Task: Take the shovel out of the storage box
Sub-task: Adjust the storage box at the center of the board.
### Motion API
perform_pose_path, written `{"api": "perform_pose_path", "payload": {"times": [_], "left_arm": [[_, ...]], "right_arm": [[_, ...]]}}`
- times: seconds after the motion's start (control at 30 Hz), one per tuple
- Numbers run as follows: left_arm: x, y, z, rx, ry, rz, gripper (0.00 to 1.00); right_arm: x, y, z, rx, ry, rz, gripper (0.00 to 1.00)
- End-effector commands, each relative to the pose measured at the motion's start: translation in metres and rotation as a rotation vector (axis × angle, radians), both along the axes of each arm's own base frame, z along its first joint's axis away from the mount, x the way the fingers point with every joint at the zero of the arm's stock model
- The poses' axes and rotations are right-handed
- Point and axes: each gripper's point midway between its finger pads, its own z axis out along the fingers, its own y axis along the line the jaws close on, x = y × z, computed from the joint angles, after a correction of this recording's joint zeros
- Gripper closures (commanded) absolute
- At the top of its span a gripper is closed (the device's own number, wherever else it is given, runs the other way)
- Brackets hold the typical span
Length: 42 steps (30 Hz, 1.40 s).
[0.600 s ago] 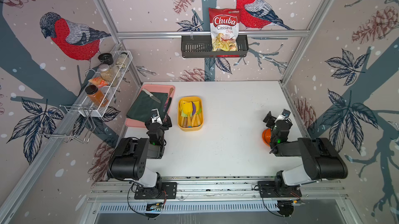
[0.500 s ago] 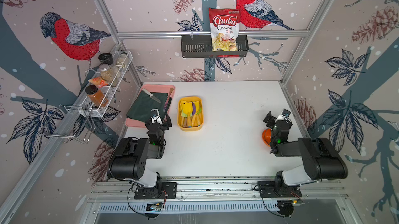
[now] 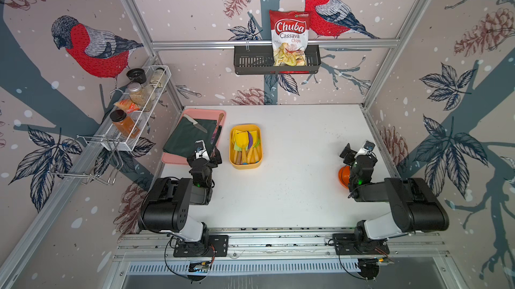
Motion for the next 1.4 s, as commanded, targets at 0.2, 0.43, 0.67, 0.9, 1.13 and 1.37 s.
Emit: {"api": "perform_pose_path", "payload": {"times": [0.2,0.43,0.67,0.9,1.13,1.37], "left_arm": [[-0.017,0.014,0.054,0.009,-0.111,0.132,0.05],[0.008,-0.030,0.096,-0.354,-0.079,-0.067,0.20],[0.029,-0.084,0.052,-0.528,0.212,-0.268,0.26],[0.045,-0.105,-0.003,-0.590,0.386,-0.328,0.36],[0.051,-0.115,-0.023,-0.587,0.433,-0.347,0.46],[0.051,-0.126,-0.045,-0.616,0.485,-0.380,0.66]], "right_arm": [[0.010,0.021,0.039,-0.087,0.016,0.024,0.01],[0.027,0.147,0.086,0.044,0.091,0.330,0.00],[0.021,0.311,0.065,0.168,0.308,0.657,0.08],[0.040,0.410,-0.005,0.168,0.564,0.805,0.17],[0.048,0.443,-0.041,0.198,0.671,0.866,0.24],[0.041,0.450,-0.052,0.192,0.711,0.892,0.43]]}}
